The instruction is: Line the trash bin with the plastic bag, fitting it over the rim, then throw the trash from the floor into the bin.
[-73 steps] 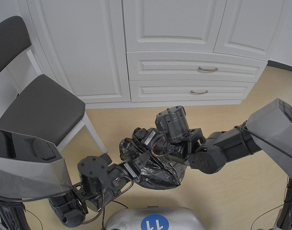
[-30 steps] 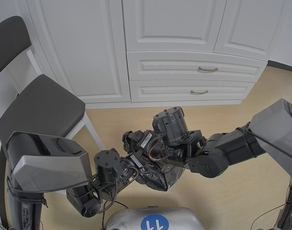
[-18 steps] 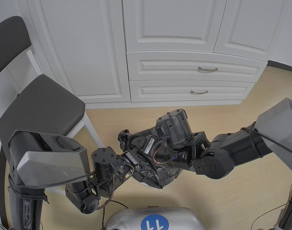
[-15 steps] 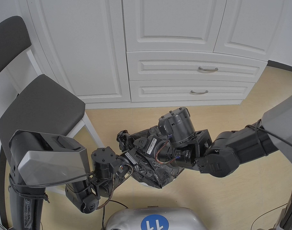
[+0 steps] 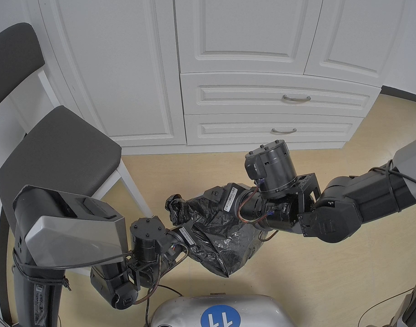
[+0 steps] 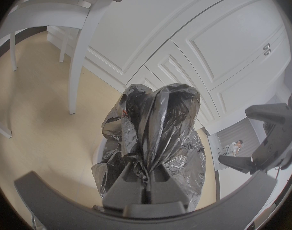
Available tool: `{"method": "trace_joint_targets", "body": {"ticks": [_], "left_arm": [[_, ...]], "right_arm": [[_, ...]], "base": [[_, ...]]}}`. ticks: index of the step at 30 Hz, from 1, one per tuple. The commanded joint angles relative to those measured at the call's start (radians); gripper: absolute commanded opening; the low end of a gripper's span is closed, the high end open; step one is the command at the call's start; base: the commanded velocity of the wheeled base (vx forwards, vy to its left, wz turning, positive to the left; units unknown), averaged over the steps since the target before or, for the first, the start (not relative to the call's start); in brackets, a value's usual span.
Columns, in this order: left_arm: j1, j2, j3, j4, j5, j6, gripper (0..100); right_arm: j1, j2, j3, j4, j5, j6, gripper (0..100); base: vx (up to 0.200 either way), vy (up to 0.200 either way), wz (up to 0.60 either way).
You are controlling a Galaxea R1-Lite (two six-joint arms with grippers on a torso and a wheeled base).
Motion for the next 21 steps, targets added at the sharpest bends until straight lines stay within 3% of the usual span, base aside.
{"method": "trace_joint_targets", "body": {"ticks": [1, 21], "left_arm": [[0.001, 0.003, 0.012, 0.002, 0.0, 0.001, 0], [0.023, 0.08, -0.017, 0.005, 0.014, 0.009, 0]], "right_arm": [[-0.007, -0.007, 0.011, -0.001, -0.004, -0.008, 100], [-0.027, -0.007, 0.013, 0.001, -0.008, -0.043, 100]], "base": [[0.0, 0.0, 0.0], [0.0, 0.0, 0.0]]}}
